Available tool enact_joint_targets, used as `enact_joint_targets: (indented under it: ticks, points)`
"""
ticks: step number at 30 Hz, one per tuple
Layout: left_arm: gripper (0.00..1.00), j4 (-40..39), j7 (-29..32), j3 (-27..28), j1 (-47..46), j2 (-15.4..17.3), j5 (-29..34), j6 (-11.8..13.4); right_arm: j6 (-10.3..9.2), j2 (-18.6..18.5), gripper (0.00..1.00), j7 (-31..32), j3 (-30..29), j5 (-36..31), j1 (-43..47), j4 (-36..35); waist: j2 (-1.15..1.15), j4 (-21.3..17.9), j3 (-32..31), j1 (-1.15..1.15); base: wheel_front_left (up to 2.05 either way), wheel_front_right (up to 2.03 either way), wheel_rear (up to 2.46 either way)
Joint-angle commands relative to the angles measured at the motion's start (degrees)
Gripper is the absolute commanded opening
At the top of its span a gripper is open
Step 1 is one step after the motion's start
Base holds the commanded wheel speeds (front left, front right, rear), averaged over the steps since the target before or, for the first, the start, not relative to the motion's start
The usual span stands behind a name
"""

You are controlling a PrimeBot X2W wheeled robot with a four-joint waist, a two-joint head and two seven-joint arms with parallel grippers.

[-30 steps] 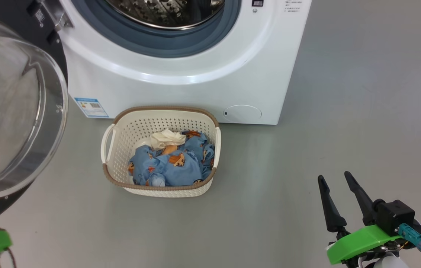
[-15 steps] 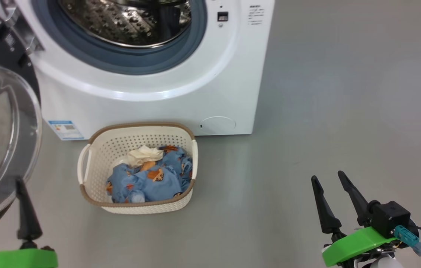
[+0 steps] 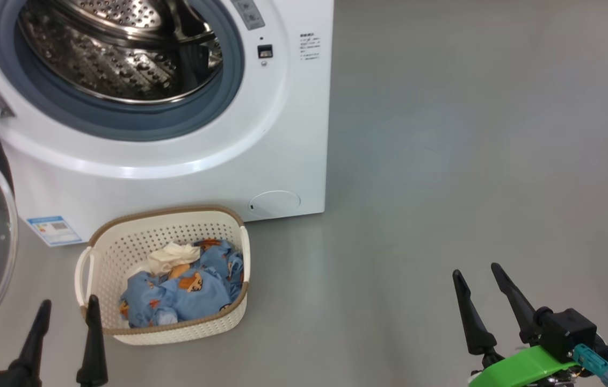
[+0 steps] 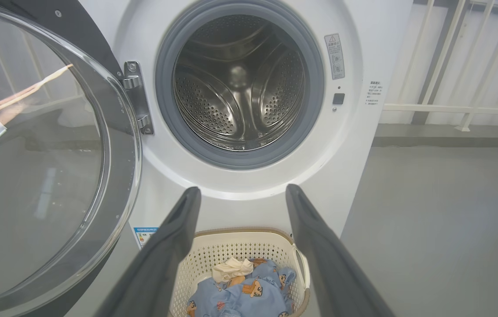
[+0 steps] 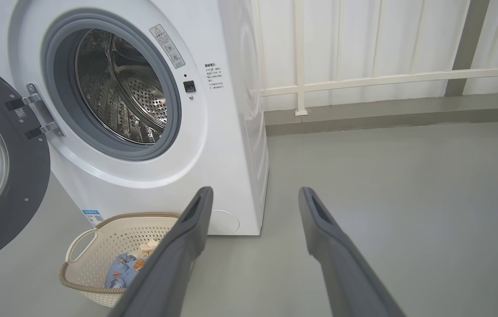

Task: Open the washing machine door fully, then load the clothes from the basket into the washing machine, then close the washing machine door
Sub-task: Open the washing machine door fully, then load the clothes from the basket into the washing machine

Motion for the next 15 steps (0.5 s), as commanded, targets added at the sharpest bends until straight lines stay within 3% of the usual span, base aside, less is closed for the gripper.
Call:
enact_joint_targets:
  ticks: [1,15]
  points:
    - [1.00,-1.8,-0.3,1.1,0.1,1.2,0.6,-0.1,0.35,0.0,1.00,-0.7,1.5,-0.2,0.5,-1.7,0.00,-1.3,-1.0,0.00,0.00,0.00,0.00]
    - [1.00,-1.5,-0.3,0.0,4.1,0.7,0.7,-0.1,0.35,0.0,1.00,-0.7,0.9,-1.0,1.8,-3.2,0.00,-1.9,-2.6,0.00,0.00,0.00,0.00]
